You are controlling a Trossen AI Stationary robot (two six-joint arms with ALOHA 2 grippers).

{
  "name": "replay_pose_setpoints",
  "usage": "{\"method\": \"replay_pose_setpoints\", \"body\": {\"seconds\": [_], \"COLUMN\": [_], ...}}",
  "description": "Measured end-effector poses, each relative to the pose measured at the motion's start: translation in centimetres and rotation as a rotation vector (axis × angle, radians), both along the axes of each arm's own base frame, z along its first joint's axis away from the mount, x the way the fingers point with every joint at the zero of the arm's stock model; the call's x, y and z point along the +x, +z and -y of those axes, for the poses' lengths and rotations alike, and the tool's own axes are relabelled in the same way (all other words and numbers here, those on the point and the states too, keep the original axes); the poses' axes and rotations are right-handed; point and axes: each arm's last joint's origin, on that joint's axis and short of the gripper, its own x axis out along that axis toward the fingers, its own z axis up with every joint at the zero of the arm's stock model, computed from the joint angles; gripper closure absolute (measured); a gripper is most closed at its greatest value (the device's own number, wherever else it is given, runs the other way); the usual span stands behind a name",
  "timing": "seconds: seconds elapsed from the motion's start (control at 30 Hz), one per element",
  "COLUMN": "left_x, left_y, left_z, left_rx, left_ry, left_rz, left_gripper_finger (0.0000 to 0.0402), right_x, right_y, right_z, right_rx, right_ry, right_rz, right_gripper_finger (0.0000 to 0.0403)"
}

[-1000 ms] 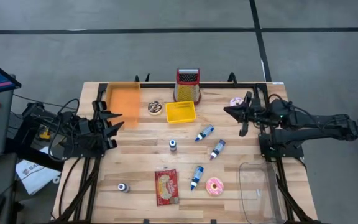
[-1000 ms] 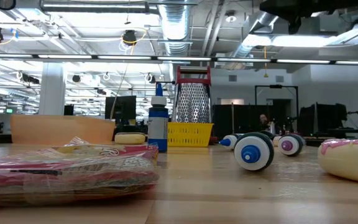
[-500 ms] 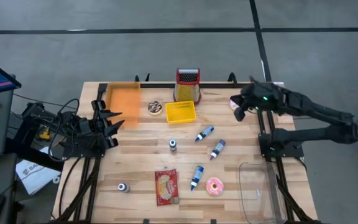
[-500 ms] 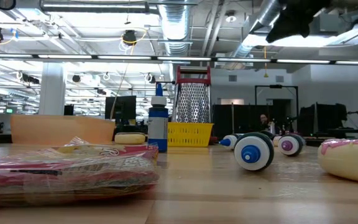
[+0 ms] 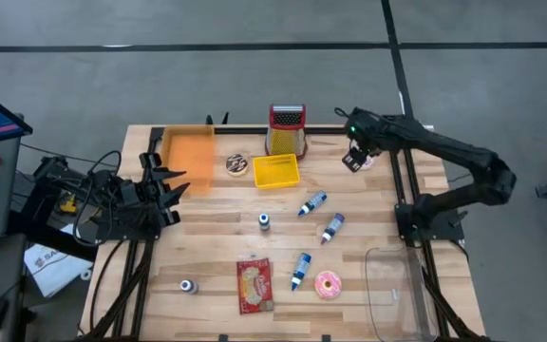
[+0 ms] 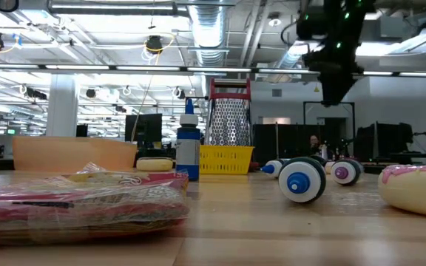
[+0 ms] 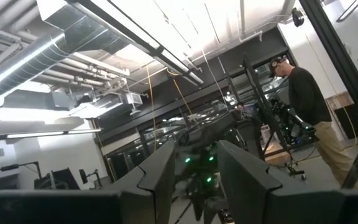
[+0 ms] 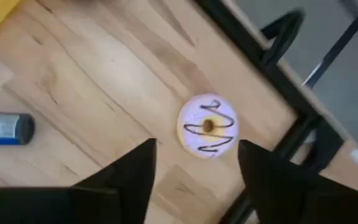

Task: Pick & Place Food Item
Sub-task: Put the purple donut into the yellow bin

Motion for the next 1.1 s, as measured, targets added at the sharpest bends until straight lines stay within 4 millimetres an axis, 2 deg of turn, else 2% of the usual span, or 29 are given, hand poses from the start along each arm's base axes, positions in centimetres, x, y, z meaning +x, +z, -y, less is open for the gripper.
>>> {"method": "replay_pose_setpoints", "body": {"seconds": [0.17,0.37,0.7,0.9,1.1], "left_x": [0.0,0.0,0.0,0.1,0.1], "left_y": [0.0,0.0,-0.1,-0.2,-0.2], "left_z": [0.0,0.0,0.0,0.0,0.1], "left_rx": [-0.024,-0.04,-0.069,-0.072,-0.077], "left_ry": [-0.014,-0.023,-0.04,-0.045,-0.048], "left_rz": [0.004,0.007,0.008,-0.006,-0.009], "left_gripper_finger": [0.0285,0.0285,0.0285,0.0285,0.0285], "right_x": [-0.1,-0.1,1.9,1.3,-0.3], "right_y": [-1.9,-4.1,-7.4,-8.0,-8.7], "right_z": [2.7,4.7,6.0,6.4,5.8], "right_rx": [0.118,0.181,0.295,0.328,0.337], "right_ry": [-0.07,-0.115,-0.062,-0.081,-0.093], "right_rz": [0.008,-0.06,-0.048,-0.053,0.001], "right_gripper_finger": [0.0157,0.0157,0.0157,0.0157,0.0157]}}
